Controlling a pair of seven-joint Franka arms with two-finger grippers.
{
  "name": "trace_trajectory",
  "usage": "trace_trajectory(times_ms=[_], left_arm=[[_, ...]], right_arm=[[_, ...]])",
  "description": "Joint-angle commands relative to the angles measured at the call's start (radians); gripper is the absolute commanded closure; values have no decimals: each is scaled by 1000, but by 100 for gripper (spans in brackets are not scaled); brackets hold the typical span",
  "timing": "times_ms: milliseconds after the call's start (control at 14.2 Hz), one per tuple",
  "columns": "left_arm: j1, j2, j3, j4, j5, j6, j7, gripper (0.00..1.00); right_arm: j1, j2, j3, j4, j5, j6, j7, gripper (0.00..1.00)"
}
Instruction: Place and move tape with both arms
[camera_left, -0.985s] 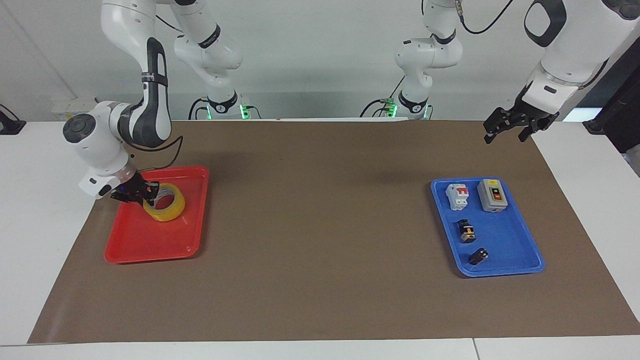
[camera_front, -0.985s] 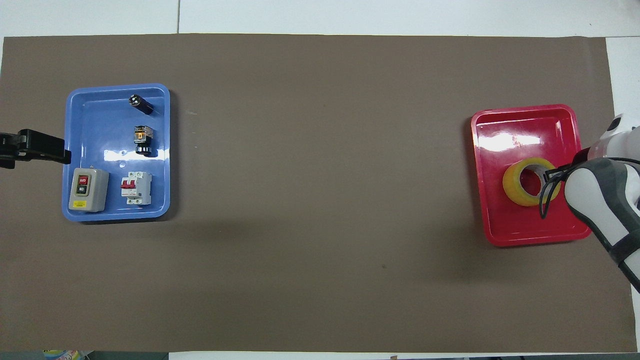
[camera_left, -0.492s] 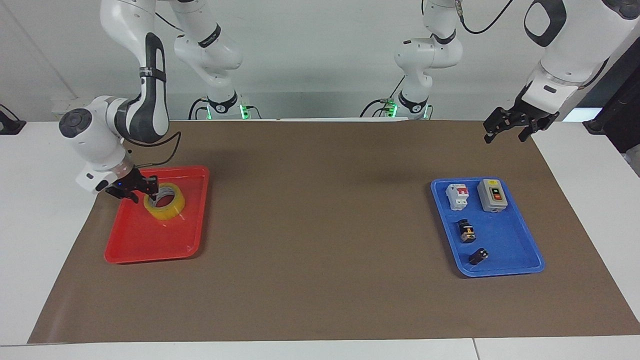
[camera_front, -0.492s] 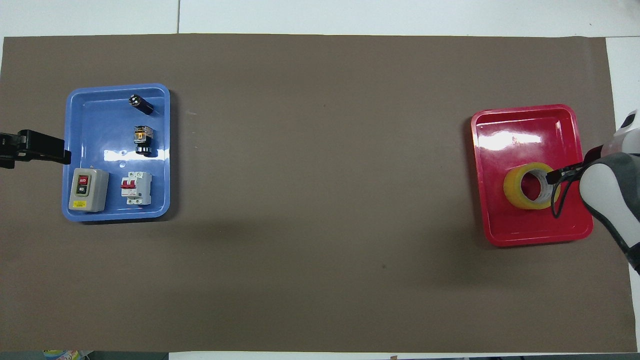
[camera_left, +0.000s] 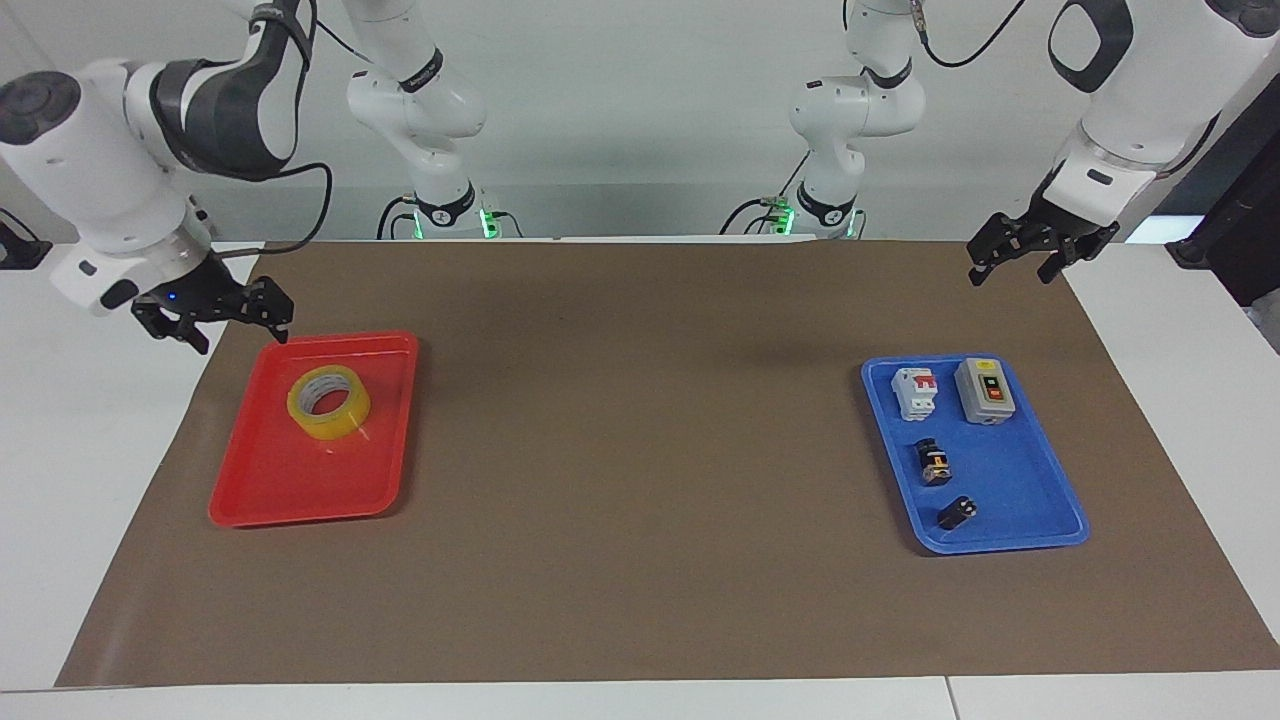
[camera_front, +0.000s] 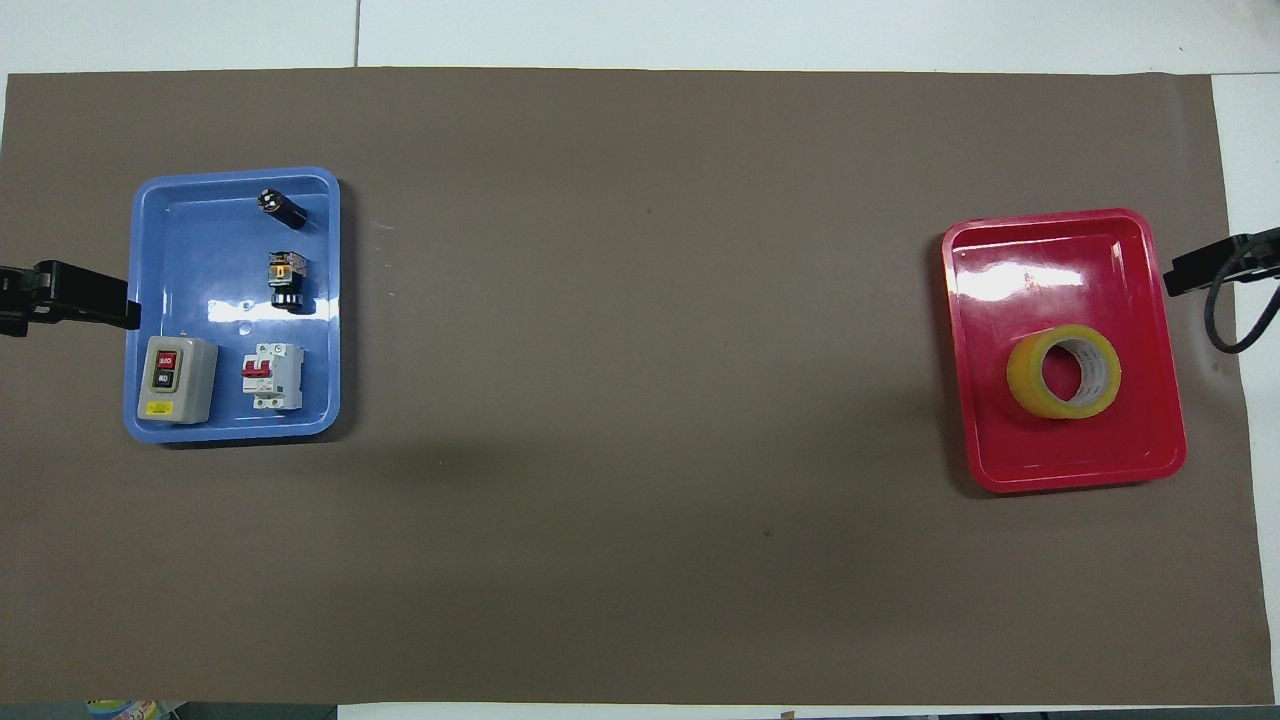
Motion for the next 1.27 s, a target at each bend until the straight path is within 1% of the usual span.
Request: trace_trajectory(times_ms=[0, 141, 211, 281, 352, 492, 563, 915, 1055, 1196], left_arm=[[-4, -25, 1, -17, 30, -15, 18, 0], [-4, -28, 0, -19, 40, -13, 18, 0], [-4, -28, 0, -19, 41, -15, 18, 0], [-4, -28, -2, -19, 41, -13, 15, 0], [-2, -30, -2, -19, 39, -15, 13, 0], [-5, -28, -2, -18, 39, -4, 10, 0], [-4, -28, -4, -17, 39, -4, 10, 0], [6, -28, -2, -19, 39, -9, 10, 0], [6, -28, -2, -17, 39, -9, 10, 0], [6, -28, -2, -17, 39, -9, 10, 0]], right_arm=[[-2, -17, 3, 91, -10, -111, 55, 0], [-4, -70, -2, 61, -7, -134, 58, 0], [-1, -80, 0, 53, -8, -155, 60, 0], [0, -94, 1, 33, -8, -209, 55, 0], [0, -120, 3, -1, -8, -221, 49, 0], [15, -127, 8, -12, -7, -194, 63, 0], [47, -125, 9, -15, -10, -160, 69, 0], [39, -127, 9, -16, -10, -174, 69, 0], [71, -137, 9, -39, -8, -185, 87, 0], [116, -145, 9, -47, -8, -186, 155, 0]])
